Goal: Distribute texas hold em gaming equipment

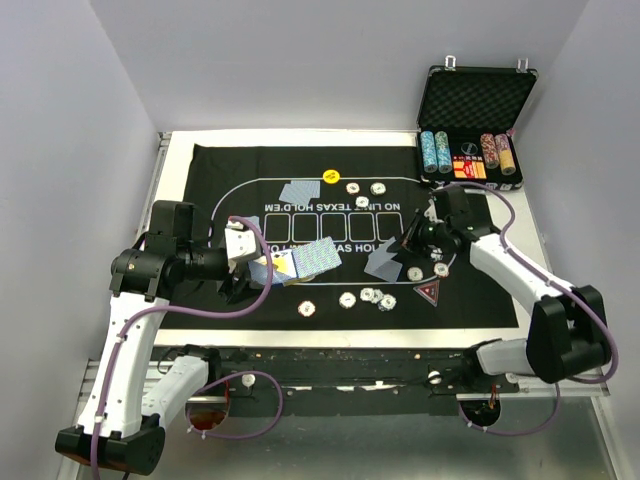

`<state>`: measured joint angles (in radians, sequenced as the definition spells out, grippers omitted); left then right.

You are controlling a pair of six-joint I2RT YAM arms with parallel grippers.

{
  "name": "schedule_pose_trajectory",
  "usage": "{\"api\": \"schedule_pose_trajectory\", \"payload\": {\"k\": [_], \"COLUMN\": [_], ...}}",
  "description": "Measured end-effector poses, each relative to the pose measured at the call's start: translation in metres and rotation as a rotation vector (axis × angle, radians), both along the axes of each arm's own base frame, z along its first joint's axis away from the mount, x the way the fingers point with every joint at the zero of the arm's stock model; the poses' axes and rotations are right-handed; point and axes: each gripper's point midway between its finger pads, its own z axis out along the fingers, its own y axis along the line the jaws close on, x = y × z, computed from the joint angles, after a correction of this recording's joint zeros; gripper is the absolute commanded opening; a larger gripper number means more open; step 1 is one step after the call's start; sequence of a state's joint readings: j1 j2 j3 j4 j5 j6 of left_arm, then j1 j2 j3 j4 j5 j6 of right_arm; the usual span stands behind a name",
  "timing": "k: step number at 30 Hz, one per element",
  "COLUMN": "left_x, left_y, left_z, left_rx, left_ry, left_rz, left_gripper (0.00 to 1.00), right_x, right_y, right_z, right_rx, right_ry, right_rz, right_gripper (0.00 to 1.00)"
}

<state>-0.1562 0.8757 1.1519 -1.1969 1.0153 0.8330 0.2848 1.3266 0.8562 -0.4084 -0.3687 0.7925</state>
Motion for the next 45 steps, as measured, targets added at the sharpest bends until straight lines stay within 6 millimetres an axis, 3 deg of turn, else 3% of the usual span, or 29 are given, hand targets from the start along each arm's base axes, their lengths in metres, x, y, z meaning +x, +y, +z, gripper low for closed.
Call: {"api": "schedule_pose_trajectory", "payload": {"k": [12,26,29,33,37,40,45], "left_x": [-0.001,0.000,0.000,0.000,0.000,0.000,0.000], "left_y": [0.000,0.000,0.000,-0.001,-0.001,-0.001,-0.001], "left_z": [0.000,0.000,-0.001,-0.001,0.000,0.000,0.000], "left_rx": [0.000,0.000,-0.001,-0.003,-0.006,-0.007,-0.008], "left_ry": [0.000,0.002,0.007,0.010,0.010,0.011,0.013], "left_rz": [0.000,0.000,-0.001,-0.003,-0.005,-0.004,-0.003], "left_gripper": [0.19,0.20,0.20,0.19,0.19,0.19,0.19], "right_x": [0.015,0.005,0.000,0.004,0.022,0.029,0.014], "right_y": [-0.001,-0.030,-0.035,-0.041,-0.034,-0.017,0.034], "right_z": [-0.053,-0.079,-0.078,-0.047,0.021,0.082,0.158], "right_rx": [-0.034,-0.220,-0.245,-0.270,-0.212,-0.091,0.104], "right_ry": [0.067,0.110,0.122,0.068,-0.094,-0.222,-0.347], "right_rz": [0.008,-0.001,-0.002,-0.023,-0.044,-0.031,0.097], "right_gripper": [0.02,0.69,0.77,0.80,0.89,1.00,1.00]}}
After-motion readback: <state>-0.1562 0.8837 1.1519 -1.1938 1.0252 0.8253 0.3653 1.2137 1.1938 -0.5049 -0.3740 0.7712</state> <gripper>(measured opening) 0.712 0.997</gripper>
